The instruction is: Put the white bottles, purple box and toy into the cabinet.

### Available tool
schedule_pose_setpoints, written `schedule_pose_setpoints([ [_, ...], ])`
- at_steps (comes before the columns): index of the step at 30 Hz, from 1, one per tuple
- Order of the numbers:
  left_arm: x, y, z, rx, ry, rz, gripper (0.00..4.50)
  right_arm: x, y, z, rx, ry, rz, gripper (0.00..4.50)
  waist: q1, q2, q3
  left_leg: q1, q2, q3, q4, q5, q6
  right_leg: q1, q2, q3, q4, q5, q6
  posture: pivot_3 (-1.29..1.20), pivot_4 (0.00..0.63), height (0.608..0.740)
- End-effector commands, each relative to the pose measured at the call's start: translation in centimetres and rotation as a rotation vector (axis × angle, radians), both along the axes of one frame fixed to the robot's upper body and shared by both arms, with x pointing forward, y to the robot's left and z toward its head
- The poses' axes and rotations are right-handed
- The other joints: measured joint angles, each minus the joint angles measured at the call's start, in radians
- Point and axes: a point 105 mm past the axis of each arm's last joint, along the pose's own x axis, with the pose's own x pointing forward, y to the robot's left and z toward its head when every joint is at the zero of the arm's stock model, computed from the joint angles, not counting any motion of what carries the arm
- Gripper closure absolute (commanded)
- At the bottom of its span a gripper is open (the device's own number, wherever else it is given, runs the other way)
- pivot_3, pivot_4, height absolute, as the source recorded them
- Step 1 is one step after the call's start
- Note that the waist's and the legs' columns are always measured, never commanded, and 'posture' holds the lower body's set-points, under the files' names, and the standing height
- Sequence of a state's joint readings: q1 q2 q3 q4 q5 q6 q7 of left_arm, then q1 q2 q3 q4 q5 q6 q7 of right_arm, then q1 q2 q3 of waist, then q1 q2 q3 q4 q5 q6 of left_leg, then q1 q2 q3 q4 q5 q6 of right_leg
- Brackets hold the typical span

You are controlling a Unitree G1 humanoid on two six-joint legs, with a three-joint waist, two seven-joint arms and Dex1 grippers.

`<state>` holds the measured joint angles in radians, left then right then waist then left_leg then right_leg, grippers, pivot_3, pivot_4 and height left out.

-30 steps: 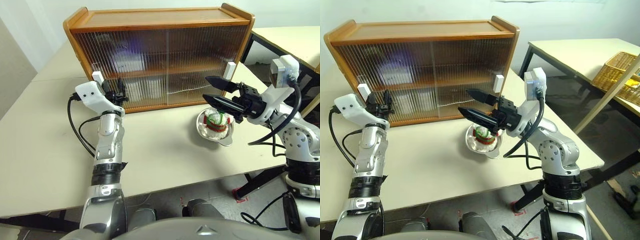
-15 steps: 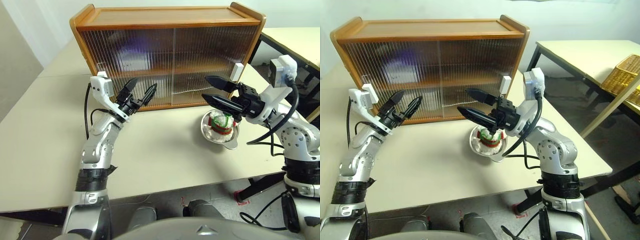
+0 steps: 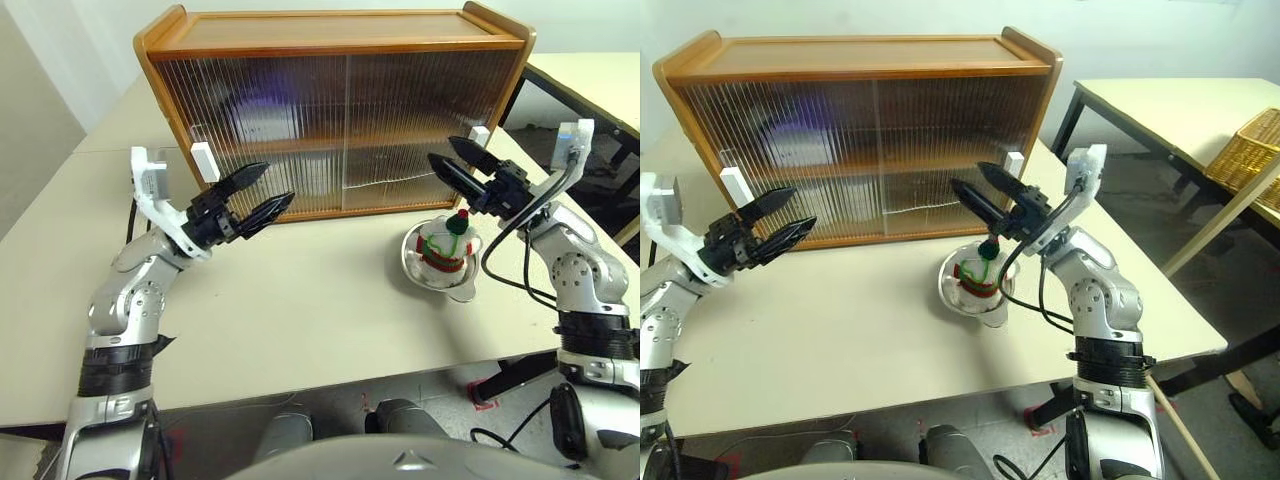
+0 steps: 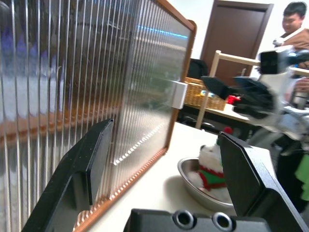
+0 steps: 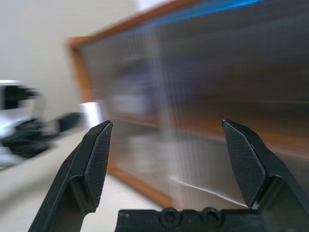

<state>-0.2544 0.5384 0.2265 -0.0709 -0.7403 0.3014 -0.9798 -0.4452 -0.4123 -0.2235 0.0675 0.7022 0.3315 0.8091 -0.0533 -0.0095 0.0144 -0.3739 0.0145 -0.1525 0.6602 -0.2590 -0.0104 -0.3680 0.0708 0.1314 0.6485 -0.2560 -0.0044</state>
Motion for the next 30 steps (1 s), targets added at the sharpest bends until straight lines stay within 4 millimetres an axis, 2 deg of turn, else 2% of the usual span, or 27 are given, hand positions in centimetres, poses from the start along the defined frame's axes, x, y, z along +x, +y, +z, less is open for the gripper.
schedule_pose_setpoints([
  [1, -0.8, 0.4, 0.1, 0.018, 0.012, -0.039, 0.01, 1.7, -2.8, -1.1, -0.034, 0.004, -0.159, 0.00, 0.000, 0.000, 0.000, 0.000, 0.003, 0.000, 0.000, 0.000, 0.000, 0.000, 0.000, -0.001, 0.000, 0.001, -0.002, -0.08, 0.000, 0.740],
  [5, -1.1, 0.6, 0.3, 0.013, 0.020, -0.049, 0.01, 2.8, -4.8, -2.2, -0.066, 0.002, -0.271, 0.00, 0.000, 0.002, -0.001, -0.002, 0.008, 0.000, 0.000, 0.000, 0.000, -0.002, 0.002, -0.004, 0.000, 0.003, -0.005, -0.07, 0.000, 0.740],
  [8, -1.2, 0.6, 0.2, 0.011, 0.021, -0.049, 0.01, 3.7, -6.4, -3.1, -0.101, 0.009, -0.354, 0.00, 0.001, 0.004, -0.001, -0.002, 0.009, 0.000, -0.001, 0.000, 0.000, -0.003, 0.003, -0.004, 0.000, 0.005, -0.001, -0.06, 0.000, 0.740],
  [12, -1.3, 0.6, 0.2, -0.011, 0.029, -0.038, 0.01, 4.7, -7.6, -4.2, -0.137, 0.034, -0.416, 0.00, 0.002, 0.005, -0.002, -0.002, 0.010, -0.001, -0.001, 0.000, 0.000, -0.002, 0.003, -0.005, 0.000, 0.007, 0.000, -0.05, 0.000, 0.740],
  [15, -1.3, 0.5, 0.2, -0.011, 0.025, -0.040, 0.00, 5.4, -8.0, -4.7, -0.140, 0.049, -0.458, 0.62, 0.005, 0.006, -0.002, -0.001, 0.010, -0.001, -0.001, 0.000, 0.000, -0.003, 0.002, -0.005, 0.000, 0.008, -0.001, -0.05, 0.000, 0.740],
  [25, -1.1, 0.3, 0.5, -0.023, 0.008, -0.032, 0.00, 6.9, -7.8, -4.8, -0.176, 0.047, -0.537, 4.47, 0.008, 0.007, -0.002, -0.001, 0.011, 0.000, -0.001, 0.000, 0.000, -0.003, 0.002, -0.005, 0.000, 0.009, -0.002, -0.05, 0.000, 0.740],
  [30, -0.9, 0.1, 0.5, -0.028, 0.003, -0.031, 0.00, 7.3, -7.5, -4.4, -0.184, 0.043, -0.543, 4.49, 0.008, 0.007, -0.002, -0.001, 0.012, -0.001, -0.001, 0.000, 0.000, -0.003, 0.002, -0.005, 0.000, 0.009, -0.002, -0.04, 0.000, 0.740],
])
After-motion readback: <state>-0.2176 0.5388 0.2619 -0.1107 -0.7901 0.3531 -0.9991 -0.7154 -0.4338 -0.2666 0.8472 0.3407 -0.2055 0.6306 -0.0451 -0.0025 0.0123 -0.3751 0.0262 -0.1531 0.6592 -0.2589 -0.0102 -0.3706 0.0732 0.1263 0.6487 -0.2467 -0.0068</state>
